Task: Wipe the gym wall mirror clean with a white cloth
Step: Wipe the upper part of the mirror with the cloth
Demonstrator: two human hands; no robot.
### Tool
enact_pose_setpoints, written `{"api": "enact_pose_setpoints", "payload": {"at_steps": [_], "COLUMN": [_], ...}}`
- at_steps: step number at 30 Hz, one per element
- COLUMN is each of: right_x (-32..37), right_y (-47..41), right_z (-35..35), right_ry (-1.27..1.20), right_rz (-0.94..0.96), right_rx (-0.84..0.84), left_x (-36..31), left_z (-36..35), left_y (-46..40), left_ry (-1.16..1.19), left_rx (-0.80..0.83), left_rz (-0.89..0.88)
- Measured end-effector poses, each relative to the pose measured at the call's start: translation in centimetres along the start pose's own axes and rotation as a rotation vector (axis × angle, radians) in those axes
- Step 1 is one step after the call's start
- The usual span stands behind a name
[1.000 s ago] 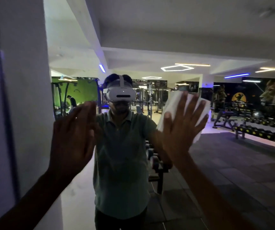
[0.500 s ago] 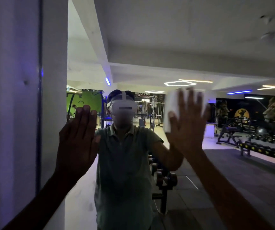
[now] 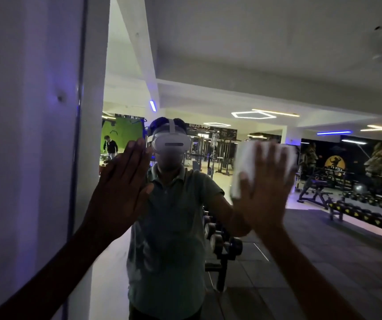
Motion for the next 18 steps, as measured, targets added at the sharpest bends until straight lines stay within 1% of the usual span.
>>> {"api": "enact_pose_setpoints", "payload": {"at_steps": [2, 3, 4, 5, 6, 7, 8, 9, 10, 11, 12, 13, 15, 16, 17, 18], "right_x": [-2.3, -1.5, 0.6, 3.5, 6.9, 10.1, 12.4, 13.3, 13.1, 12.0, 10.4, 8.4, 3.7, 2.0, 1.7, 2.8], "right_y": [-2.9, -3.8, -4.1, -4.1, -3.6, -2.8, -2.0, -1.6, -2.2, -3.2, -4.5, -6.2, -10.1, -11.9, -13.0, -13.5], "right_z": [0.9, 1.1, 1.2, 1.0, 0.5, 0.0, -0.5, -0.6, -0.2, 0.3, 0.9, 1.3, 2.6, 3.4, 3.9, 4.1], "right_ry": [-0.037, -0.060, -0.056, -0.036, -0.024, -0.010, 0.007, 0.019, 0.014, 0.011, 0.026, 0.056, 0.060, 0.014, -0.032, -0.052], "right_rz": [-0.277, -0.366, -0.384, -0.310, -0.150, 0.048, 0.220, 0.344, 0.419, 0.444, 0.422, 0.358, 0.120, -0.016, -0.131, -0.200], "right_rx": [-0.064, -0.080, -0.078, -0.072, -0.035, 0.008, 0.057, 0.074, 0.069, 0.058, 0.050, 0.029, -0.039, -0.066, -0.091, -0.105], "left_x": [-0.3, -0.3, -0.3, -0.3, -0.3, -0.2, -0.2, -0.2, -0.3, -0.2, -0.1, 0.2, 0.7, 1.0, 1.3, 1.5], "left_z": [-0.1, -0.1, -0.1, 0.0, 0.1, 0.2, 0.3, 0.4, 0.6, 0.8, 1.0, 1.2, 2.2, 2.9, 3.7, 4.6], "left_y": [0.0, -0.1, -0.1, 0.0, 0.0, -0.1, -0.1, -0.1, -0.1, -0.1, -0.1, -0.2, -0.9, -1.5, -2.4, -3.6], "left_ry": [0.008, 0.014, 0.020, 0.026, 0.031, 0.031, 0.031, 0.035, 0.046, 0.064, 0.080, 0.097, 0.129, 0.127, 0.104, 0.071], "left_rx": [-0.001, -0.001, -0.002, -0.004, -0.007, -0.012, -0.017, -0.019, -0.022, -0.025, -0.030, -0.037, -0.066, -0.099, -0.136, -0.167], "left_rz": [0.019, 0.026, 0.028, 0.027, 0.025, 0.020, 0.010, -0.003, -0.015, -0.021, -0.021, -0.022, -0.029, -0.033, -0.032, -0.021]}}
Point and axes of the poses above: each hand's wrist, its own y-axis away from the middle knuckle, its own z-axis out of the back of the hand, x = y × z, the point moved 6 cm from there along -y, towards the middle knuckle, and after that the axes turned 8 degrees about x, right-handed, at the moved point
